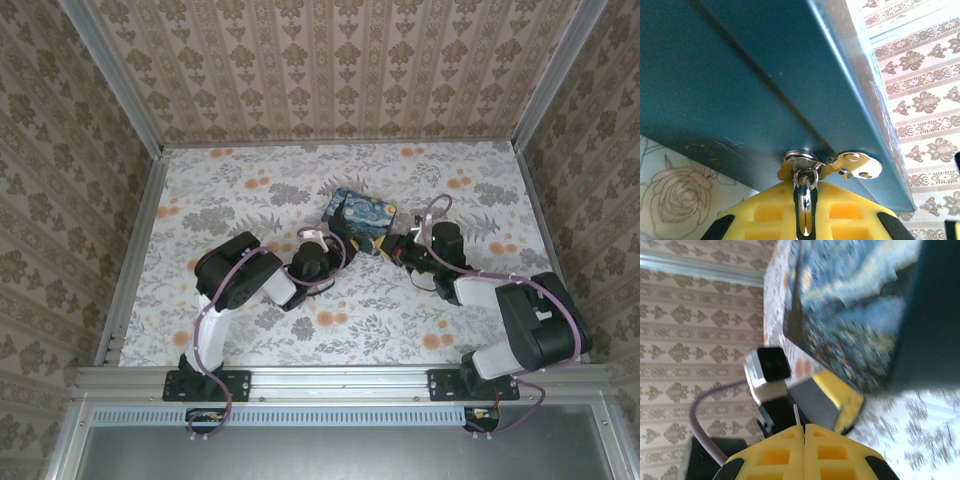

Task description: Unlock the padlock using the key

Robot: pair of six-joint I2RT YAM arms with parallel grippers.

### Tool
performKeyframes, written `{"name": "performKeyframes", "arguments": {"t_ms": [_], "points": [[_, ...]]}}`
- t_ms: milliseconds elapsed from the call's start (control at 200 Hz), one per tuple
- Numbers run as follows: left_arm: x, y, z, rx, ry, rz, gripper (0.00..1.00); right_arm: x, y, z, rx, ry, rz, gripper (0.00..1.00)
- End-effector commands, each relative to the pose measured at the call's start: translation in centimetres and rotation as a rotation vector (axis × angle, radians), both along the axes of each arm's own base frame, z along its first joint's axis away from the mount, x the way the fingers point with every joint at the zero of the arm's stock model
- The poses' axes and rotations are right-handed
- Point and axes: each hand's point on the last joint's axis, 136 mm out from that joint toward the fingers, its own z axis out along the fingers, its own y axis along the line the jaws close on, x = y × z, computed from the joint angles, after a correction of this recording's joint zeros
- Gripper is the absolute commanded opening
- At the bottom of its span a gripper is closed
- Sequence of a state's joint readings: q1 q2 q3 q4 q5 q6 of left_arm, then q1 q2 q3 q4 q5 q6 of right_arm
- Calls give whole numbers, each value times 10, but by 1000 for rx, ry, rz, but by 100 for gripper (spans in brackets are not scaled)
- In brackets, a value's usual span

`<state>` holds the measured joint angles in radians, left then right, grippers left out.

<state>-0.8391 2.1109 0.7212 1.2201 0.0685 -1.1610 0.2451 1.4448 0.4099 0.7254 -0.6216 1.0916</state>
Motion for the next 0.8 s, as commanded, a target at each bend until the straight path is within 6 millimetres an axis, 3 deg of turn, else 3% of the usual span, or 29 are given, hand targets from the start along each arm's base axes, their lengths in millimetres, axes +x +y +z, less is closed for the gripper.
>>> {"name": "performKeyframes", "arguments": {"t_ms": [0,165,375,795], "points": [[-27,19,-56,138,175,-40,0,-22,5,-13,-30,19,37,0],[-34,14,-47,102,187,-94,0,-46,9,-36,-48,56,48,0],[-42,11,-38,26,205,-134,0,-61,14,-52,-61,68,68,0],[-55,12,-28,-67,252,-146,0,-49,14,-70,-35,95,10,0]]}}
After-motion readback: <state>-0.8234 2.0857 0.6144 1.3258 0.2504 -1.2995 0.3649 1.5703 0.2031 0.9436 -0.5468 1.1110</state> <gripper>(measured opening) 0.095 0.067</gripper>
